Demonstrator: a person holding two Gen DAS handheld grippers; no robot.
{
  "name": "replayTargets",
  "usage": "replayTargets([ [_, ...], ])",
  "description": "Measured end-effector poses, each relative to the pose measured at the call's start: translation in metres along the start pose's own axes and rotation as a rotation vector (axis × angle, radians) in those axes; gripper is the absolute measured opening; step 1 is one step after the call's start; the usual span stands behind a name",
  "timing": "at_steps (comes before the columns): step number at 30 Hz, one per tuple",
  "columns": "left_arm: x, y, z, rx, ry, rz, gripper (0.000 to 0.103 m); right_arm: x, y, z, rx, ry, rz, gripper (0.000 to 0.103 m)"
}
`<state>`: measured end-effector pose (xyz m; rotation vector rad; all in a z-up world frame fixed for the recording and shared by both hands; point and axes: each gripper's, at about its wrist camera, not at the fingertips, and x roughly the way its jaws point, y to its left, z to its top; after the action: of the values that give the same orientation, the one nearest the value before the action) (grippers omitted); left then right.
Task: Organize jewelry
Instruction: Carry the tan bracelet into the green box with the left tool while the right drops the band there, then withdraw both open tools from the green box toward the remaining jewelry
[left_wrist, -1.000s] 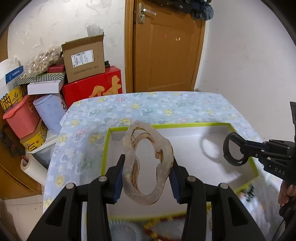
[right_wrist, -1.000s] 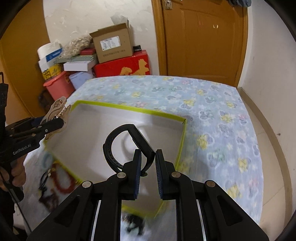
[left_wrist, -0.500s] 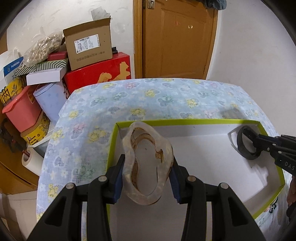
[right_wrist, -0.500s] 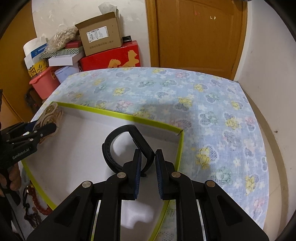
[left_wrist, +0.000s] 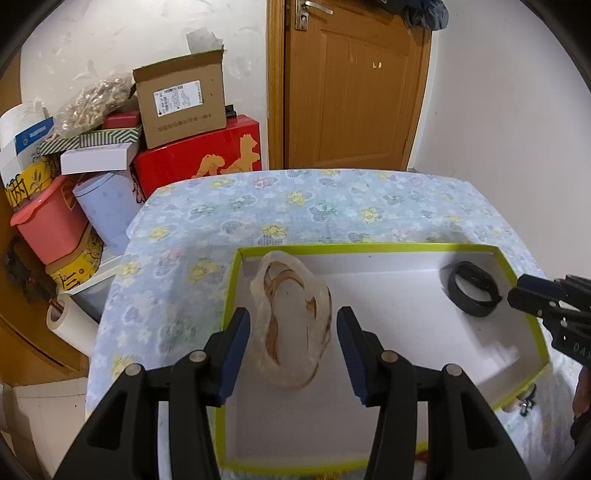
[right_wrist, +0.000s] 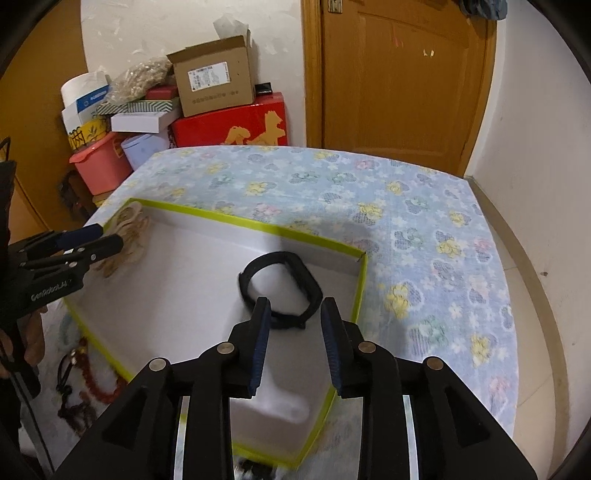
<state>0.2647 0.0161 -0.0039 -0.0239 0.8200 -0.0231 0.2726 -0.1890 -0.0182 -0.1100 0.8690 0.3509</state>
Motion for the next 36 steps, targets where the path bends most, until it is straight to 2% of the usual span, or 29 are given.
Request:
replayTargets([
  [11, -0.074, -0.006, -0.047, -0.024, -0.043, -0.02, 0.051, -0.069, 0.027, -0.056, -0.012, -0.064, 0.022, 0.031],
  [21, -0.126, -0.012, -0.103, -0.041, -0.053, -0.032, 0.051, -0.113, 0.045, -0.119, 0.009, -0.061, 0.127, 0.03],
  [30, -0.153, -0.014, -0.138, -0.047, -0.059, -0.039, 0.051, -0.126, 0.055, -0.152, 0.0, -0.02, 0.156, 0.031],
  [36, -0.158, -0.007, -0.146, -0.085, -0.06, -0.052, 0.051, -0.126, 0.06, -0.159, -0.023, -0.007, 0.153, 0.031],
])
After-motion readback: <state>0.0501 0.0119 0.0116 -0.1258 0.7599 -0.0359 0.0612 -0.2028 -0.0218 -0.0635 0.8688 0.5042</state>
